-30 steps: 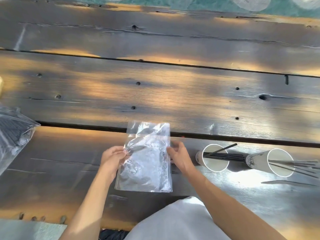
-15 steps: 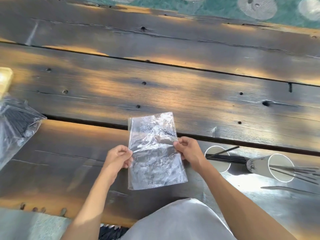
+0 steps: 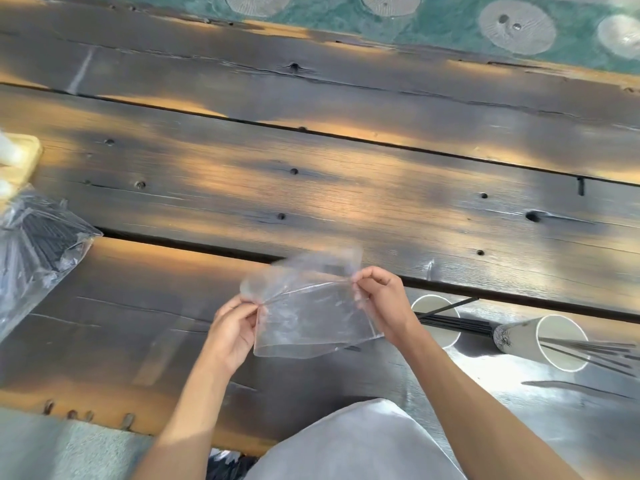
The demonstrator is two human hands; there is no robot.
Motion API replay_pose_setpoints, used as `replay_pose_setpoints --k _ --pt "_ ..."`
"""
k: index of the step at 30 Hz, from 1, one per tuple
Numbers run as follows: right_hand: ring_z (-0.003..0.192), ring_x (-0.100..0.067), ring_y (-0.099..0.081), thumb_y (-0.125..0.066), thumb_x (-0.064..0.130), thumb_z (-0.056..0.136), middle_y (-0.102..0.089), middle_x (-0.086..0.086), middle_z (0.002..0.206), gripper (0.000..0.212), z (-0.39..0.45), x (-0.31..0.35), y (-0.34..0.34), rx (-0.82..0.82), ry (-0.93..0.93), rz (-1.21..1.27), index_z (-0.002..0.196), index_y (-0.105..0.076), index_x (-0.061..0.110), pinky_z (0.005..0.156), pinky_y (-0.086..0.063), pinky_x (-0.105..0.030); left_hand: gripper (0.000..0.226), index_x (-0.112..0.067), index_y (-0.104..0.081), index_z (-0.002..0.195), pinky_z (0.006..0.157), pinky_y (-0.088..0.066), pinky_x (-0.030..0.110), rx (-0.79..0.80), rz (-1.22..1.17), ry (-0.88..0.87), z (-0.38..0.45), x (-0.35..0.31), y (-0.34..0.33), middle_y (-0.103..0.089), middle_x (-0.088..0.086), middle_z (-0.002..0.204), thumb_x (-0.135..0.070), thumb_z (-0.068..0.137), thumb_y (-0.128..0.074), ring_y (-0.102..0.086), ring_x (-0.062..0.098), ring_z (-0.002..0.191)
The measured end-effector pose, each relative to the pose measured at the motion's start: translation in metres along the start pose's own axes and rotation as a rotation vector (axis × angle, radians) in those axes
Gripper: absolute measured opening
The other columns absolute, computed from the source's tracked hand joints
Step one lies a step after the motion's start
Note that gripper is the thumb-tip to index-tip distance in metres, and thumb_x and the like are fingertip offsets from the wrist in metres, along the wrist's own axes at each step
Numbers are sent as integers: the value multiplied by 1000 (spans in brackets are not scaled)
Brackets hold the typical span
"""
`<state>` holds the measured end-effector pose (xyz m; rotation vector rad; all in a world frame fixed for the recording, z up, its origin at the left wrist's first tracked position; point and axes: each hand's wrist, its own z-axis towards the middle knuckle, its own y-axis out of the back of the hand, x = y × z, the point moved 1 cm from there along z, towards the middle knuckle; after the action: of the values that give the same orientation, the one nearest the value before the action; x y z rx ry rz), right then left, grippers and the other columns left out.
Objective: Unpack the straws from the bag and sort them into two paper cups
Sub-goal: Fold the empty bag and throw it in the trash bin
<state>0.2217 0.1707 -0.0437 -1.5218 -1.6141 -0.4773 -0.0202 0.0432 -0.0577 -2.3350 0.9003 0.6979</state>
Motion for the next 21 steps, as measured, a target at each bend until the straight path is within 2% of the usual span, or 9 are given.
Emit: replay_pose_setpoints --k 2,4,7,9,11,13,16,18,21 --pt "55 -19 -51 -45 -12 90 -57 -13 64 29 -2 3 -2 21 8 23 75 -65 1 59 -44 -29 18 -3 -62 86 61 -57 24 -11 65 -45 0 1 0 -66 9 77 7 94 -50 -68 15 67" --pt "59 -13 -56 -46 -10 89 -59 -9 69 24 -4 6 -4 8 17 22 74 -62 0 60 -48 -21 19 -3 -65 86 66 -57 24 -27 80 -76 0 2 -3 -68 7 77 2 96 -50 -70 13 71" --pt "60 -8 -52 -54 -10 87 -56 -2 69 18 -5 4 -3 -17 53 -89 78 -59 5 68 -44 -22 6 -6 -65 97 70 -58 24 -19 117 -74 -2 4 -10 -71 3 83 -5 94 -60 -72 11 75" --pt "62 -11 -52 -57 -15 83 -54 -2 74 23 -5 -1 0 -30 48 -110 92 -59 7 66 -45 -26 24 -8 -61 109 70 -56 31 -3 167 -76 -4 6 -12 -68 7 88 4 88 -65 -69 16 76" --pt "63 -14 -57 -60 -14 84 -57 -4 77 40 -9 -4 -1 -33 -19 -38 114 -57 12 63 -47 -26 42 -10 -58 119 72 -53 36 -22 168 -105 -10 7 -15 -65 13 86 15 86 -60 -64 21 71" --pt "78 -18 -65 -66 -5 87 -65 -11 89 40 -16 -4 -2 43 -86 -11 124 -56 8 72 -52 -28 46 -13 -59 119 70 -54 33 -52 110 -146 -17 8 -18 -66 11 80 20 86 -56 -63 20 65" --pt "87 -24 -74 -66 1 91 -75 -14 100 23 -34 -5 -4 190 -185 -146 113 -65 -5 69 -58 -29 35 -6 -63 112 66 -59 25 -92 -3 -172 -29 14 -20 -73 9 85 18 87 -56 -69 15 66" --pt "77 -27 -72 -63 -2 92 -75 -12 87 10 -43 -8 -4 175 -153 -207 100 -69 -3 63 -56 -29 24 -4 -66 109 68 -60 29 -91 -22 -147 -40 20 -19 -76 8 88 10 90 -59 -73 16 73" --pt "53 -11 -57 -58 -6 94 -64 -1 64 11 -52 -8 0 99 -70 -185 91 -66 1 49 -46 -19 14 -2 -68 105 66 -60 30 -15 45 -66 -59 32 -16 -77 9 91 -2 92 -62 -73 19 80"
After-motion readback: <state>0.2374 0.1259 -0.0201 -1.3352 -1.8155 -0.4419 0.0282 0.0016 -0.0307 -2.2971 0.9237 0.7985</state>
